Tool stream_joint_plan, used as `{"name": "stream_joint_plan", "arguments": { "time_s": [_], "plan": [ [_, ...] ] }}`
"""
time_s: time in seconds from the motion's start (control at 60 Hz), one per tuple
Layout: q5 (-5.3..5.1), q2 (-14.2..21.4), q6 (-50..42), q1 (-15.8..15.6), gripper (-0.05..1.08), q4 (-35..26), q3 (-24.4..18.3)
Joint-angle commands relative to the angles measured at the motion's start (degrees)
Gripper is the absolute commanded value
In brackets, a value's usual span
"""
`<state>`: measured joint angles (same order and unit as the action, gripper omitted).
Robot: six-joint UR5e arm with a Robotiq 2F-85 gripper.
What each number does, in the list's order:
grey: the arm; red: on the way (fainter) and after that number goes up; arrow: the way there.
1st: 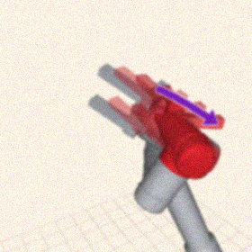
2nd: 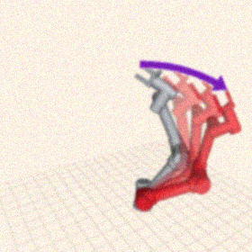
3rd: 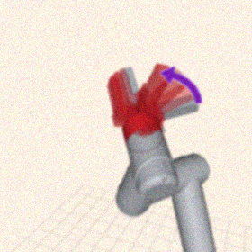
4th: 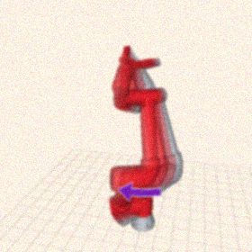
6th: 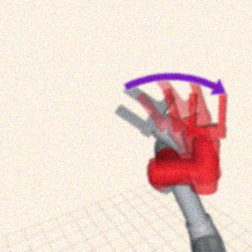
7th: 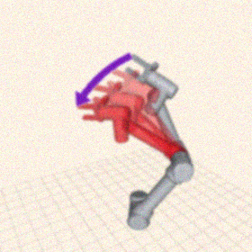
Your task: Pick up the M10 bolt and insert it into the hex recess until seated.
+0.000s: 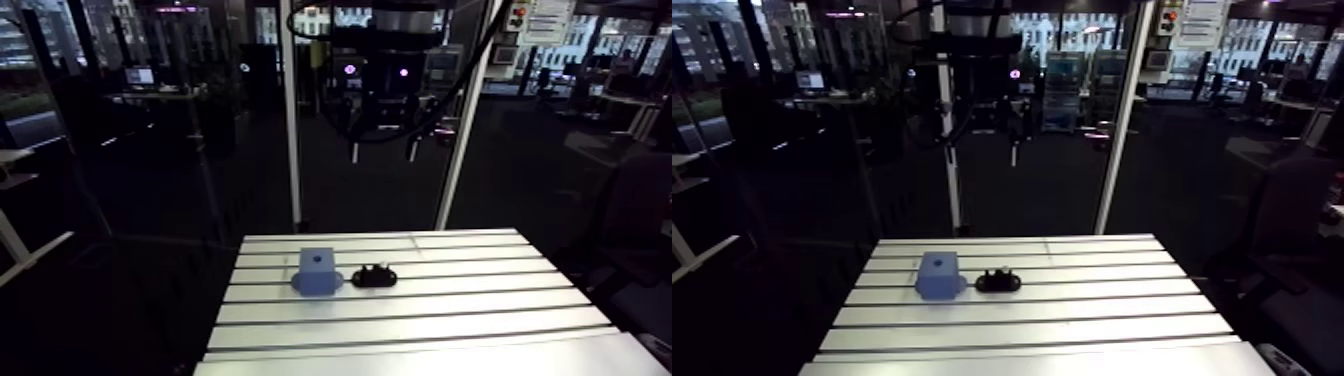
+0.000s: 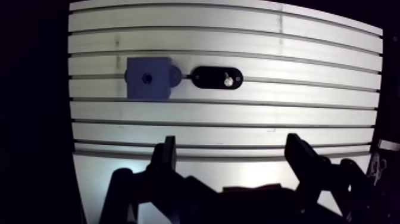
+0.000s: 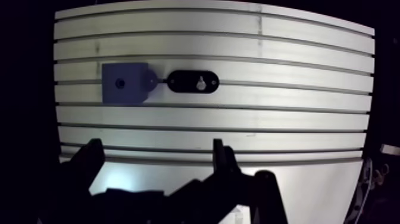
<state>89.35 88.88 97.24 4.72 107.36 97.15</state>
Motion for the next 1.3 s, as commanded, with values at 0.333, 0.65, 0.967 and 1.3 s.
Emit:
{"name": "stream_joint_plan", "arguments": {
  "time_s": [0.333,0.65,0.967,1.3],
  "plan": [
    [-0.09,-4.0,4.9,2.4,0.01,18.6,11.7],
    [-0.08,-8.3,4.5,2.4,0.03,18.6,11.3],
    [0.45,-11.7,4.1,2.3,0.23,23.6,11.6],
    [0.52,-13.6,4.1,2.1,0.42,23.8,11.8]
  ]
}}
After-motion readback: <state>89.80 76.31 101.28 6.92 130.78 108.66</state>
